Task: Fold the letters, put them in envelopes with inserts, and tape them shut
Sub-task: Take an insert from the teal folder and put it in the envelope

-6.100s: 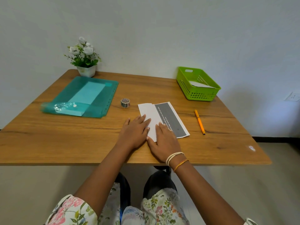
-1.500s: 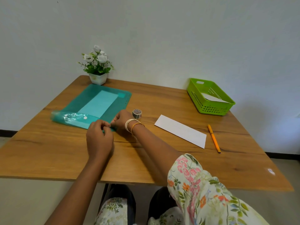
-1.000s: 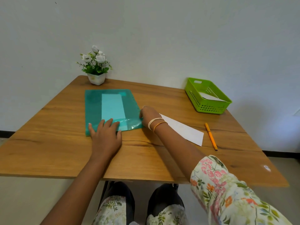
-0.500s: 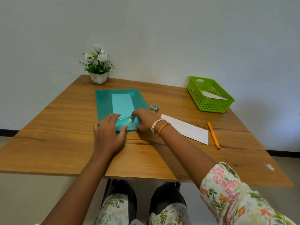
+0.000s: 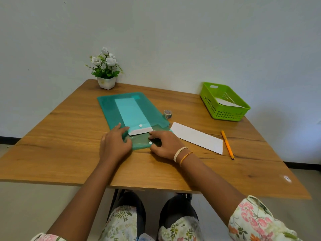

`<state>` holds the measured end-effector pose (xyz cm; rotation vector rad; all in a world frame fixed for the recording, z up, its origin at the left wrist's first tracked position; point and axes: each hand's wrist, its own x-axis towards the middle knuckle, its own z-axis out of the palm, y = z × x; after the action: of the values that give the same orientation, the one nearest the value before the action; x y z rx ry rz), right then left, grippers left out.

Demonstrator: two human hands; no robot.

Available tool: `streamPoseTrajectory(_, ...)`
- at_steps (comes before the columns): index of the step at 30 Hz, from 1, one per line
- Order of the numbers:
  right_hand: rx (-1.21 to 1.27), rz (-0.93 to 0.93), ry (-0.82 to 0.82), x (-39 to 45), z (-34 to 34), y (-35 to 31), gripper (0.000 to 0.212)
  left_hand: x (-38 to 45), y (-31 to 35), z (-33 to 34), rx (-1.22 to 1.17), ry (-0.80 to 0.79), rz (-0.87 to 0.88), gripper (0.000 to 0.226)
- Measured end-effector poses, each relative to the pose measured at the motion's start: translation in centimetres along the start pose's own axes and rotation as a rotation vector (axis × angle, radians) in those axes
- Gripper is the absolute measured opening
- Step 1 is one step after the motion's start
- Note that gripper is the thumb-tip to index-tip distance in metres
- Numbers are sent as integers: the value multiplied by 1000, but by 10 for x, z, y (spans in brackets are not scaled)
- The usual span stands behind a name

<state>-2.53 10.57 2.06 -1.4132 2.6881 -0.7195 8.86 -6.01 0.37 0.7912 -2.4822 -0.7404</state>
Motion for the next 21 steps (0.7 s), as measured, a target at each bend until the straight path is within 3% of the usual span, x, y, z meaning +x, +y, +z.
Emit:
streamPoseTrajectory(3, 64, 71, 90, 4, 6, -4, 29, 0, -2, 1, -104, 77, -66, 47)
streamPoseTrajectory(6, 6, 103, 97, 16, 7, -10, 21, 1, -2, 3, -164, 193, -141, 32)
streamPoseTrajectory(11, -148, 71, 106, 28, 15, -19, 36, -1, -1, 1, -217, 329, -114, 19)
streamPoseTrajectory(21, -318, -73, 271, 35, 20, -26, 17, -2, -1, 0, -155, 371, -104, 20)
